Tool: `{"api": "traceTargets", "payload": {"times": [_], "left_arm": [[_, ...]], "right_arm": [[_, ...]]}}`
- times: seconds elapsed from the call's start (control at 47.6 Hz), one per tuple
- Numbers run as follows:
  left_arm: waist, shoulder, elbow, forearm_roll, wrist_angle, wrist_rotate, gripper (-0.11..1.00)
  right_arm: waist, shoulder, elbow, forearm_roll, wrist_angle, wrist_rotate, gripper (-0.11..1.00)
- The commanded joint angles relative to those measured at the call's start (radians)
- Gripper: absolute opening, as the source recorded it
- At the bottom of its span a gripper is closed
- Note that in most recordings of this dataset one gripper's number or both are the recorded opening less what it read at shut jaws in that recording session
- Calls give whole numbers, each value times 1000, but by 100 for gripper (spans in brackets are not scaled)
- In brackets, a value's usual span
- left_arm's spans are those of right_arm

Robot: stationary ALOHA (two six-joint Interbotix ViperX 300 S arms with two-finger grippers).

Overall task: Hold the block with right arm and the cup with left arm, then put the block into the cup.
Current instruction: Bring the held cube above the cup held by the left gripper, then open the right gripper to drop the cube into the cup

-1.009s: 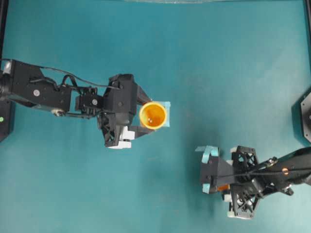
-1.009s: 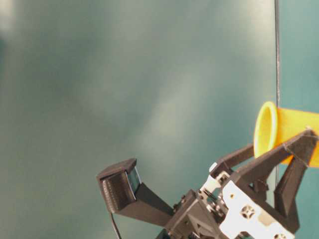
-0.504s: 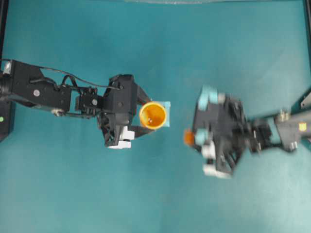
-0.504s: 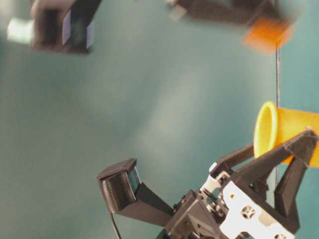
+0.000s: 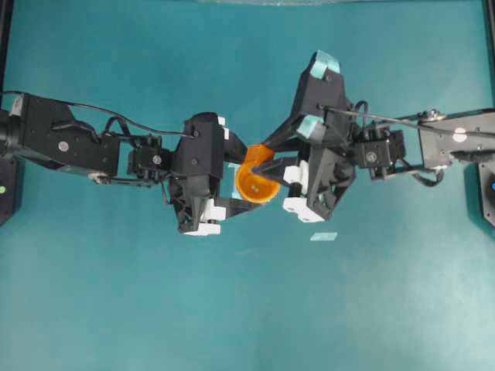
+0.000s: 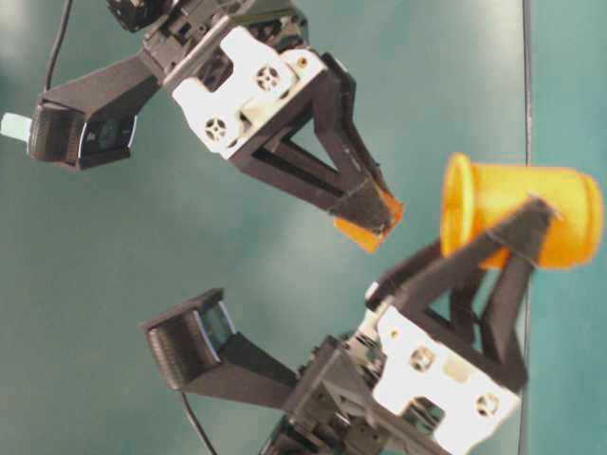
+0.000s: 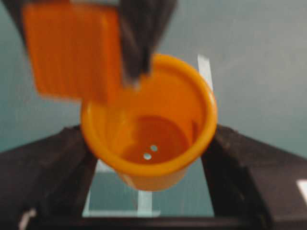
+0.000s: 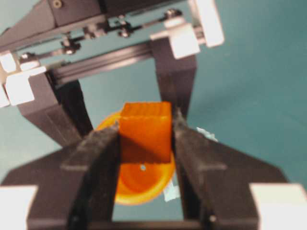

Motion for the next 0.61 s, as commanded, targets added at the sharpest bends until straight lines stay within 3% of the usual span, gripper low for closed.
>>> {"api": "traceTargets", "payload": {"times": [0.0, 0.588], "left_arm": [[-2, -9, -23, 3, -31, 2, 65], [29, -15, -15, 3, -8, 0, 65]], "right_arm": [[-2, -14, -26, -5, -14, -2, 40], [5, -14, -26, -2, -14, 3, 40]]}}
